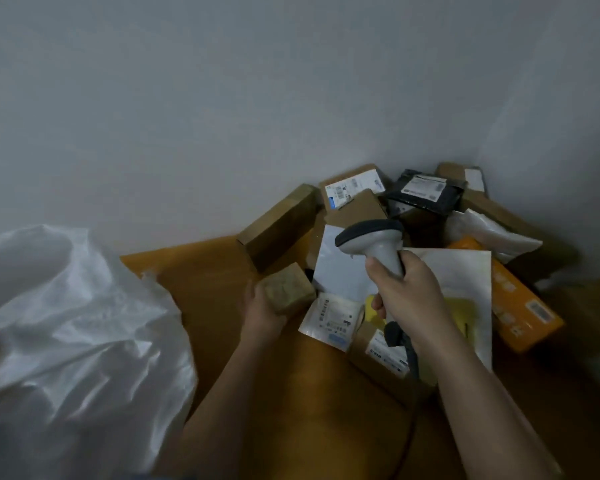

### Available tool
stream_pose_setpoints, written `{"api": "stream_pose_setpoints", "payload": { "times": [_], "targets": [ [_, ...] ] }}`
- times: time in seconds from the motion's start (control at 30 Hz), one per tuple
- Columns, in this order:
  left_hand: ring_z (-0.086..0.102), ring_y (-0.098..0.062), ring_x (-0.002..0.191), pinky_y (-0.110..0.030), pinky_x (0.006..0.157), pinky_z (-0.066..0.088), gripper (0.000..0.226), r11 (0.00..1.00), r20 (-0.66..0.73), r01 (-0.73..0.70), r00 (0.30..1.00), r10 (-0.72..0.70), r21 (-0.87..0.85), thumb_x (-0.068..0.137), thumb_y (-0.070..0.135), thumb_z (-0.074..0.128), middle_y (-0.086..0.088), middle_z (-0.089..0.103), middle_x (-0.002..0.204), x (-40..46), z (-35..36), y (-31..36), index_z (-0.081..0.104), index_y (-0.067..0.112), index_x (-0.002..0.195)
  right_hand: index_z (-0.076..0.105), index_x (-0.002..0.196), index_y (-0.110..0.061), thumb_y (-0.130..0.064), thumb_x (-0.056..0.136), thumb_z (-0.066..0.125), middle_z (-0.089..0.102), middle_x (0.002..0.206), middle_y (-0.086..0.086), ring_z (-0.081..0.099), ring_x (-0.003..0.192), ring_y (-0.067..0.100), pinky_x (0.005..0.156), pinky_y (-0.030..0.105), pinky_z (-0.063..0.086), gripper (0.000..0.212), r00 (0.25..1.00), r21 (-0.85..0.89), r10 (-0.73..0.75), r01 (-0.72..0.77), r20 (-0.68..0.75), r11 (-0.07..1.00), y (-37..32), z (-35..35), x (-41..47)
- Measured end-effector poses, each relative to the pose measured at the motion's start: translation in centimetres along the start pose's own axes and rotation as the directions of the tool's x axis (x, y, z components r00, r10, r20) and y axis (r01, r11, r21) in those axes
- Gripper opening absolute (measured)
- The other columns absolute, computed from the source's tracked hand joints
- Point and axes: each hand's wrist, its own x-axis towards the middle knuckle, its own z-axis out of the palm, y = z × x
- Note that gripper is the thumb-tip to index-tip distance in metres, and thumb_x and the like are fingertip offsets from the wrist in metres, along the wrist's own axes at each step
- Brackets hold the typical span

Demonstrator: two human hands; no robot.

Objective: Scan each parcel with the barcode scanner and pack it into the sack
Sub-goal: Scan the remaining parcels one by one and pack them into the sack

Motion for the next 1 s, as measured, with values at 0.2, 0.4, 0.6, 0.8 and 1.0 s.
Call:
{"api": "stream_pose_setpoints", "payload": {
  "times": [0.2, 0.4, 0.6, 0.8, 1.0],
  "targets": [
    [-0.016, -0.036, 0.148, -0.055, 0.119, -0.007, 0.111, 0.965, 0.121, 0.114, 0.982, -0.145, 0.237, 0.075, 0.020, 0.080, -0.001, -0.016, 0.163, 5.2, 1.7, -2.6, 0.004, 0.040, 0.154, 0.056, 0.095, -0.014, -0.032, 0.096, 0.058, 0.054, 0.067, 0.004, 0.057, 0.045, 0.004, 0.045, 0.022, 0.045, 0.018, 0.997, -0.041, 0.080, -0.081, -0.017, 0.996, 2.2, 0.8, 3.8],
    [0.024, -0.034, 0.141, -0.047, 0.113, 0.028, 0.107, 0.990, 0.074, 0.126, 0.989, -0.131, 0.061, 0.070, 0.032, 0.086, -0.011, 0.022, 0.153, 5.2, 2.5, -3.1, 0.020, 0.024, 0.154, 0.057, 0.097, -0.012, -0.031, 0.096, 0.057, 0.056, 0.067, 0.006, 0.055, 0.042, 0.003, 0.041, 0.015, 0.041, 0.019, 0.993, -0.057, 0.102, -0.105, -0.055, 0.993, 3.1, 0.8, 4.4],
    [0.069, -0.033, 0.096, -0.041, 0.073, 0.059, 0.058, 0.453, 0.462, 0.586, 0.809, -0.363, -0.671, 0.080, 0.036, 0.078, -0.017, 0.070, 0.107, 1.4, -0.1, -1.6, 0.055, 0.004, 0.123, 0.057, 0.100, -0.011, -0.026, 0.095, 0.061, 0.057, 0.068, 0.007, 0.053, 0.040, 0.002, 0.039, 0.016, 0.041, 0.016, 0.996, 0.055, 0.052, -0.048, -0.078, 0.997, 1.8, 0.2, 2.2],
    [0.062, -0.045, 0.110, -0.052, 0.081, 0.057, 0.062, 0.120, 0.517, 0.511, 0.856, 0.024, -0.851, 0.088, 0.051, 0.061, -0.025, 0.052, 0.130, -4.3, -3.2, 0.9, 0.045, 0.011, 0.134, 0.057, 0.103, -0.018, -0.023, 0.088, 0.070, 0.061, 0.071, 0.004, 0.055, 0.044, 0.003, 0.042, 0.017, 0.044, 0.021, 0.990, 0.171, -0.048, 0.070, -0.131, 0.983, -0.2, -0.3, -2.0],
    [0.054, -0.054, 0.118, -0.059, 0.096, 0.049, 0.059, 0.022, 0.511, 0.543, 0.777, 0.367, -0.840, 0.094, 0.057, 0.049, -0.033, 0.055, 0.132, -10.1, -5.7, 3.8, 0.047, 0.016, 0.136, 0.053, 0.114, -0.016, -0.030, 0.082, 0.077, 0.065, 0.090, 0.007, 0.062, 0.053, 0.002, 0.046, 0.016, 0.047, 0.042, 0.974, 0.247, -0.123, 0.169, -0.191, 0.954, -1.6, -0.5, -6.7]
  ]
}}
